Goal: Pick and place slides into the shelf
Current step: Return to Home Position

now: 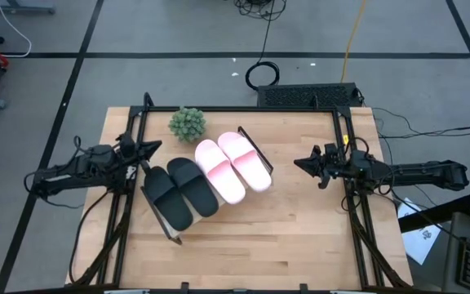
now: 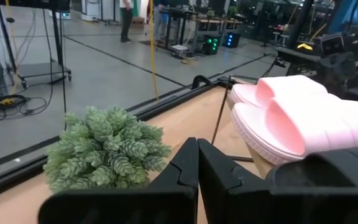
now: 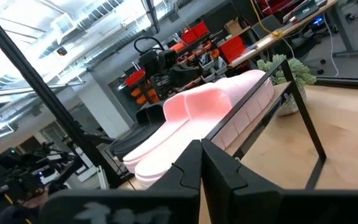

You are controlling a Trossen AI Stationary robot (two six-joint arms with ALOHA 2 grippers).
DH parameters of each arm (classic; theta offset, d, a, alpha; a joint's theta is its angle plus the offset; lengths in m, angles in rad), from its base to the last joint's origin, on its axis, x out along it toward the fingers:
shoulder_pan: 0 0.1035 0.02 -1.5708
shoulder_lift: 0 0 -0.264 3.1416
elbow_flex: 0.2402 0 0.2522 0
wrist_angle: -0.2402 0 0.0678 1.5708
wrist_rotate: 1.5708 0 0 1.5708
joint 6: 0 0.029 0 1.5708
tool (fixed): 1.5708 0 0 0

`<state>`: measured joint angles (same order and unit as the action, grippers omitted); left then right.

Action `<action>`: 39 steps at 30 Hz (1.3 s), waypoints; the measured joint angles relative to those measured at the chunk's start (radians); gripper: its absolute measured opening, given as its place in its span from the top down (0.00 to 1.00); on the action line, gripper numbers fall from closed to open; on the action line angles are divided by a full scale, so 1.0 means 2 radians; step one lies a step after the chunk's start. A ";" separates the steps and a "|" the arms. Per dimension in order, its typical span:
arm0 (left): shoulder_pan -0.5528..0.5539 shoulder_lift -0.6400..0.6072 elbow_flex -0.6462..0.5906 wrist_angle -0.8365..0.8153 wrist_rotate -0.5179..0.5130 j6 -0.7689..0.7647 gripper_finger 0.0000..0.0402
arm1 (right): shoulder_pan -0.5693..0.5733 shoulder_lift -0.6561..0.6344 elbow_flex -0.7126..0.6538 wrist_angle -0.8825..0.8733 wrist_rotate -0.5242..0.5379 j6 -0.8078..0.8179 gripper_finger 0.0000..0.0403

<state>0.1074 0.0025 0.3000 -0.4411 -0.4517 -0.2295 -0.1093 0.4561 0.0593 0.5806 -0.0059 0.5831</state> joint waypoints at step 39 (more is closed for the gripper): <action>0.009 0.000 0.000 -0.014 -0.001 -0.022 0.97 | 0.000 0.000 0.000 -0.001 0.002 -0.025 1.00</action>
<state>0.1249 0.0032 0.3004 -0.4690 -0.4539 -0.2726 -0.1093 0.4568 0.0590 0.5785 -0.0021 0.5339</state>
